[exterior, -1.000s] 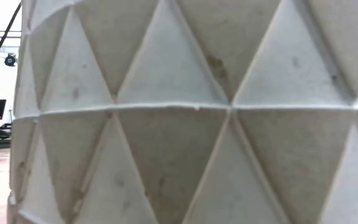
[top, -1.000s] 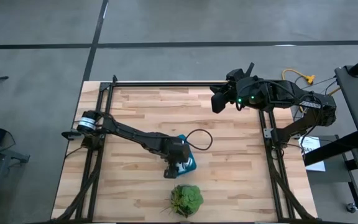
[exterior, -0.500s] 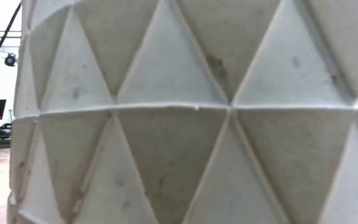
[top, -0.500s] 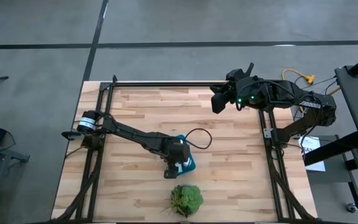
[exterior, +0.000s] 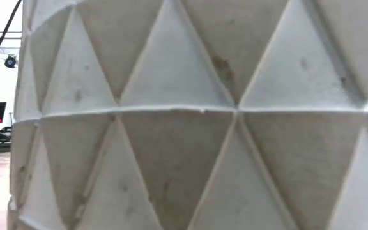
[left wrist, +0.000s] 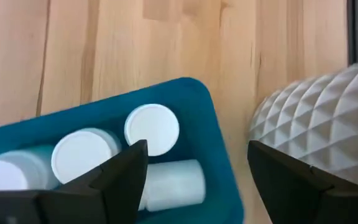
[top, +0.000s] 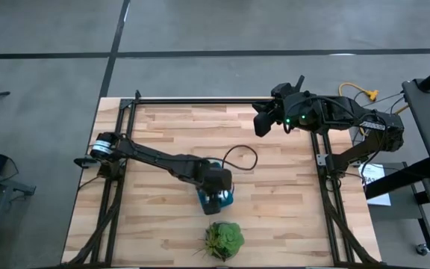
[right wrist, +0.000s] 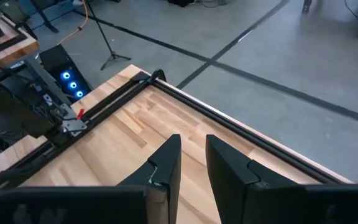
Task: Pick and place pill bottles into a basket
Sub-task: Put the medicine bottle into the container
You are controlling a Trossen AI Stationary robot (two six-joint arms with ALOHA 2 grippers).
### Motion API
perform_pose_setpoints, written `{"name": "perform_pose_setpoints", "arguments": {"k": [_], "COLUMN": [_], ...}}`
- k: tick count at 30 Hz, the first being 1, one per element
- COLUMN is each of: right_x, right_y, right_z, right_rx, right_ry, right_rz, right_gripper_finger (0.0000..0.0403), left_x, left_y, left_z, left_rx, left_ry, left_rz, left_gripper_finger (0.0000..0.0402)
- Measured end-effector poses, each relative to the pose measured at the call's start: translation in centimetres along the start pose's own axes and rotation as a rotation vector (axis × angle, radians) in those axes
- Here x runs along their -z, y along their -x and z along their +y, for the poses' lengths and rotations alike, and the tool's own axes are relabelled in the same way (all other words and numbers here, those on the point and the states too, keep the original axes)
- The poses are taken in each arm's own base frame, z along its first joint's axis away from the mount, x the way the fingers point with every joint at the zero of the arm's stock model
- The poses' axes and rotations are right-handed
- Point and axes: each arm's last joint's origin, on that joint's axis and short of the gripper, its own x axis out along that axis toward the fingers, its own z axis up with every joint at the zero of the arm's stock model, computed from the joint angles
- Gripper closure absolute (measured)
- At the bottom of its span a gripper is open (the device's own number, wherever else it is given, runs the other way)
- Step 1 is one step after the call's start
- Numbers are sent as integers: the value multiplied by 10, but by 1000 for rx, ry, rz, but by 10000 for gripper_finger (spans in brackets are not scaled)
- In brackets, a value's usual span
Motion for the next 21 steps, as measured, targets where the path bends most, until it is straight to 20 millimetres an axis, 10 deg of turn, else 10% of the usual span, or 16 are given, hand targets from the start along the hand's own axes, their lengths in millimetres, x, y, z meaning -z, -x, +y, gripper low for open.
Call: {"name": "perform_pose_setpoints", "arguments": {"k": [21], "right_x": [-18], "right_y": [26], "right_z": [-32], "right_rx": [-45], "right_ry": [271], "right_rz": [-40], "right_gripper_finger": [335], "left_x": [-10], "left_y": [12], "left_z": [-3], "left_rx": [-43], "left_ry": [1008], "left_rz": [-95], "left_gripper_finger": [143]}}
